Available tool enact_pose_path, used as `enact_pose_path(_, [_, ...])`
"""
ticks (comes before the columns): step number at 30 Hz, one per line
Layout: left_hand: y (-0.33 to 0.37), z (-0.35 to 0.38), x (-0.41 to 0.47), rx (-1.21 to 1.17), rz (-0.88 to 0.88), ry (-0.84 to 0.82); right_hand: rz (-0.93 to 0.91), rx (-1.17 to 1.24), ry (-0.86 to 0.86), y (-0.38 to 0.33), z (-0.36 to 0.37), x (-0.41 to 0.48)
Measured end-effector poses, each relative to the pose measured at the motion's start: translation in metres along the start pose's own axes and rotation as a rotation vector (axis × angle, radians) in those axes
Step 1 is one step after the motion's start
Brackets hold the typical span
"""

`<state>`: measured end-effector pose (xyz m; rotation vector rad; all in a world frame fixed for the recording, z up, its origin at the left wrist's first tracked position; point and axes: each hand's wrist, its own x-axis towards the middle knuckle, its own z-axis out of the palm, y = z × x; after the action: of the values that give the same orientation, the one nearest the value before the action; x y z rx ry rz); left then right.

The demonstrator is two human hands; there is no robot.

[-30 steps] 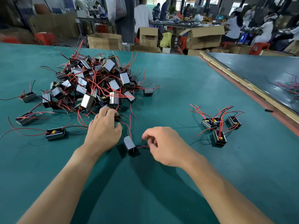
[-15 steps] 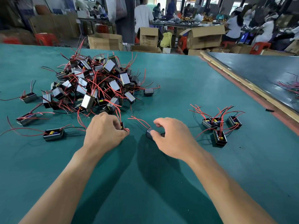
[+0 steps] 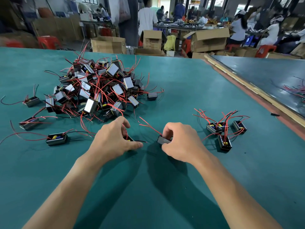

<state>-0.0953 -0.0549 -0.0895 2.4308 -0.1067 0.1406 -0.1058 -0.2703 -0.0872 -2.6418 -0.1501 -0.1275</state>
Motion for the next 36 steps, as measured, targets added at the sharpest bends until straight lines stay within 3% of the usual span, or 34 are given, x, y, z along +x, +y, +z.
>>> enact_pose_path(7, [0.004, -0.004, -0.001, -0.189, 0.001, -0.137, 0.027, -0.050, 0.041, 0.002, -0.003, 0.003])
enact_pose_path(14, [0.002, 0.007, -0.001, -0.121, -0.015, 0.061, -0.012, -0.001, -0.037, 0.002, 0.002, 0.002])
enact_pose_path(27, [0.004, 0.008, 0.001, -0.213, -0.011, 0.062, 0.032, -0.016, -0.147, 0.006, -0.008, 0.004])
enact_pose_path(36, [0.005, 0.006, 0.000, -0.240, -0.018, 0.074, -0.100, 0.107, -0.274, 0.000, -0.011, 0.000])
